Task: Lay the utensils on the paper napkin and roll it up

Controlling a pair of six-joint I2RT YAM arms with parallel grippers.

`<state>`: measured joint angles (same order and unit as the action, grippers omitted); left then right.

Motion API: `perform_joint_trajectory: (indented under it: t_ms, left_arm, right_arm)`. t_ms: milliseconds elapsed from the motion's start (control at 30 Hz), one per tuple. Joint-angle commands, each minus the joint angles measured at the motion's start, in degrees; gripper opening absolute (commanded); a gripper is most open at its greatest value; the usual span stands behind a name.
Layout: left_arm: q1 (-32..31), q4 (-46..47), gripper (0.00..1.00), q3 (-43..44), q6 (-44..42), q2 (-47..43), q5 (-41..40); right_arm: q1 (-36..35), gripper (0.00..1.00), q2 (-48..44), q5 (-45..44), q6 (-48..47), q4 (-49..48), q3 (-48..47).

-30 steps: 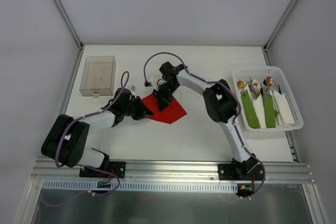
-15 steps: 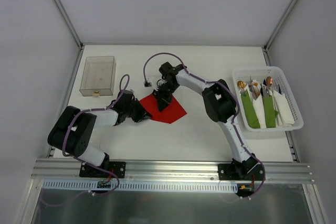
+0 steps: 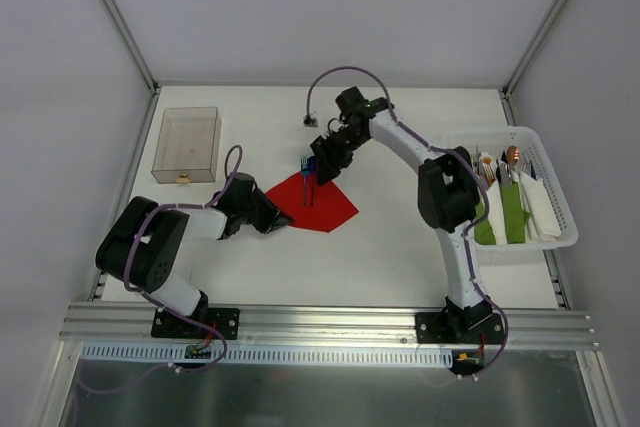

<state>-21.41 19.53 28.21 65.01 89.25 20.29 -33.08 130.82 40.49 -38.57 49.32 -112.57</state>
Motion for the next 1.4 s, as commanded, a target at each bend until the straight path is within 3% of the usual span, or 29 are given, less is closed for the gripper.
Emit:
perform_joint_trajectory:
  t_ms: [0,133,200,233,267,333,500,600,633,767,867,1067,1367]
  left_arm:
    - [-0.8,-2.7,0.0,-2.1,3.8,2.6,-3.0]
    - [-2.2,-1.4,0.0,-2.7,7.8,3.2,-4.3]
    - [-3.5,-0.3,0.0,-2.8,10.4,3.6,-5.3]
    - [-4.1,0.0,0.0,-2.6,11.3,4.3,-5.6]
    - [-4.6,0.1,0.0,-2.5,13.5,4.7,-6.0]
    - [-5.9,0.7,0.0,-2.0,15.8,6.2,-6.7]
    - [-8.2,0.6,0.0,0.2,21.7,9.8,-6.5]
    - [-9.4,0.6,0.0,0.4,23.4,10.6,-7.1]
    - [-9.7,0.6,0.0,0.5,23.5,10.7,-7.2]
    - [-9.8,0.5,0.0,-0.1,23.5,10.7,-7.7]
    - [-9.8,0.5,0.0,-0.4,23.1,10.6,-7.6]
    - [-9.8,0.5,0.0,-1.2,23.1,10.1,-7.7]
    - [-9.7,-0.1,0.0,-0.6,22.7,9.9,-7.7]
  right_arm:
    - [4.7,0.56,-10.7,-1.0,5.6,-0.5,2.0]
    - [8.1,0.56,-18.5,0.8,12.0,-3.3,13.7]
    - [9.4,0.61,-21.1,2.9,15.9,-6.2,18.7]
    - [9.7,0.64,-22.4,3.2,17.0,-6.9,20.9]
    - [10.0,0.77,-24.2,3.2,18.1,-7.5,24.3]
    - [10.0,0.87,-25.5,3.5,21.0,-8.8,27.0]
    - [10.0,0.87,-28.0,3.7,29.7,-15.7,34.4]
    - [9.7,0.72,-29.0,5.4,36.4,-22.8,38.6]
    - [9.1,0.58,-29.3,5.1,37.8,-24.4,39.5]
    - [6.5,0.28,-29.1,4.2,42.8,-30.3,41.9]
    - [5.2,0.14,-26.9,5.3,45.1,-32.8,42.3]
    - [5.0,0.04,-21.3,11.0,51.1,-37.5,42.2]
    - [3.9,0.03,-17.5,11.8,52.4,-37.9,43.3]
